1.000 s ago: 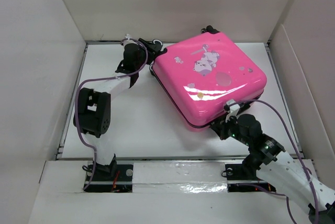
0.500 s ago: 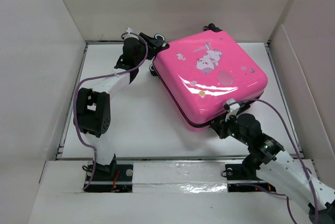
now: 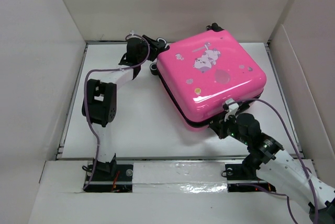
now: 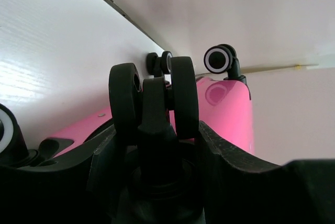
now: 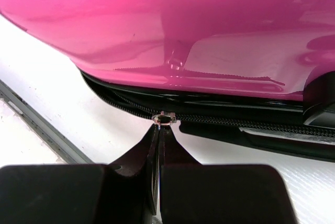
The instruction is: Pack the luggage
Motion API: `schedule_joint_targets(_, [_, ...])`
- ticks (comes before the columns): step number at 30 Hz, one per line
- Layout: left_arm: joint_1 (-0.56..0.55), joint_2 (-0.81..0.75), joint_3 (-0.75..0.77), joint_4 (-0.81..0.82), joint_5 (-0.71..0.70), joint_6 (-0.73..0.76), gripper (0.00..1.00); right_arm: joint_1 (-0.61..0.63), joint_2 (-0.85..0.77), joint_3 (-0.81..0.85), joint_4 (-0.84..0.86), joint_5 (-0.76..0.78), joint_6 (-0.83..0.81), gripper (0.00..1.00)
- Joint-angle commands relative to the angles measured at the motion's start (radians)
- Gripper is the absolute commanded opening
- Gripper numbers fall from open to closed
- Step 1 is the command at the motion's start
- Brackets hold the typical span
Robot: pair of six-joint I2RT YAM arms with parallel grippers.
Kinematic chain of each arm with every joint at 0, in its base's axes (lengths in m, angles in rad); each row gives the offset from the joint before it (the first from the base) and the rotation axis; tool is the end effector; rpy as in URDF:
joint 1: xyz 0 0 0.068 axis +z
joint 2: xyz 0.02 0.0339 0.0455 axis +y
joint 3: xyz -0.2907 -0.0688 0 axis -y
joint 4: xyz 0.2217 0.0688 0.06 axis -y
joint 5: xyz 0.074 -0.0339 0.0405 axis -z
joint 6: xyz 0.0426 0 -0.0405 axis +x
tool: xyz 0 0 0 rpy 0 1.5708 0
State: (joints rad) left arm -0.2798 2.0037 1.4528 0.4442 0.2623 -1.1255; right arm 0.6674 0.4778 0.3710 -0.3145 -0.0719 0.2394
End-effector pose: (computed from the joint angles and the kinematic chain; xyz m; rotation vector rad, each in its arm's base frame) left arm 0.4552 -0.1423 0.3002 -0.5529 1.7571 -1.2464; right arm 0.0727 0.0612 0.2356 -0.4822 1.9939 0.6481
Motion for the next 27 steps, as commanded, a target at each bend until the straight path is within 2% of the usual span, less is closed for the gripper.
schedule_joint_targets(1, [0.001, 0.023, 0.072, 0.070, -0.021, 0.069, 0.00, 0.000, -0.024, 0.052, 0.120, -0.014, -0.003, 0.00])
schedule_joint_targets(4, [0.001, 0.012, 0.043, 0.083, -0.020, 0.081, 0.00, 0.000, -0.024, 0.051, 0.123, -0.006, 0.000, 0.00])
schedule_joint_targets(5, [0.001, 0.004, 0.022, 0.094, -0.018, 0.098, 0.06, 0.000, -0.022, 0.051, 0.126, -0.006, 0.000, 0.00])
schedule_joint_targets(6, [0.001, -0.006, 0.014, 0.090, -0.024, 0.113, 0.36, 0.000, -0.018, 0.051, 0.126, -0.006, 0.000, 0.00])
schedule_joint_targets(7, [0.001, -0.035, 0.001, 0.082, -0.038, 0.130, 0.51, 0.000, -0.016, 0.052, 0.126, -0.006, -0.002, 0.00])
schedule_joint_targets(8, [0.001, -0.057, -0.032, 0.079, -0.070, 0.147, 0.72, 0.000, -0.012, 0.052, 0.126, -0.006, -0.002, 0.00])
schedule_joint_targets(9, [0.001, -0.084, -0.054, 0.077, -0.089, 0.182, 0.79, 0.000, -0.007, 0.054, 0.126, -0.005, -0.002, 0.00])
schedule_joint_targets(11, [0.001, -0.164, -0.136, 0.074, -0.170, 0.214, 0.90, 0.000, -0.004, 0.055, 0.127, -0.002, -0.003, 0.00])
schedule_joint_targets(13, [0.030, -0.259, -0.207, 0.071, -0.222, 0.231, 0.92, 0.000, -0.002, 0.055, 0.129, 0.006, -0.002, 0.00])
schedule_joint_targets(15, [0.059, -0.327, -0.368, 0.126, -0.253, 0.213, 0.93, 0.000, -0.001, 0.054, 0.132, 0.007, 0.000, 0.00])
schedule_joint_targets(17, [0.099, -0.423, -0.547, 0.218, -0.283, 0.168, 0.90, 0.000, 0.007, 0.049, 0.147, 0.012, 0.008, 0.00])
schedule_joint_targets(19, [0.099, -0.515, -0.638, 0.252, -0.294, 0.188, 0.76, 0.000, 0.016, 0.048, 0.155, 0.015, 0.009, 0.00])
schedule_joint_targets(20, [0.081, -0.543, -0.717, 0.263, -0.314, 0.208, 0.61, 0.000, 0.025, 0.049, 0.158, 0.018, 0.009, 0.00])
schedule_joint_targets(21, [0.055, -0.574, -0.753, 0.263, -0.331, 0.231, 0.27, 0.000, 0.033, 0.049, 0.163, 0.021, 0.009, 0.00])
schedule_joint_targets(22, [0.021, -0.629, -0.787, 0.263, -0.345, 0.257, 0.15, 0.000, 0.036, 0.048, 0.167, 0.026, 0.008, 0.00])
schedule_joint_targets(23, [-0.063, -0.667, -0.848, 0.269, -0.348, 0.312, 0.02, 0.000, 0.047, 0.049, 0.175, 0.035, 0.005, 0.00])
schedule_joint_targets(26, [-0.252, -0.689, -0.946, 0.332, -0.345, 0.410, 0.00, 0.000, 0.061, 0.062, 0.178, 0.043, 0.000, 0.00])
schedule_joint_targets(27, [-0.394, -0.689, -0.954, 0.329, -0.356, 0.429, 0.00, 0.000, 0.070, 0.066, 0.176, 0.043, -0.003, 0.00])
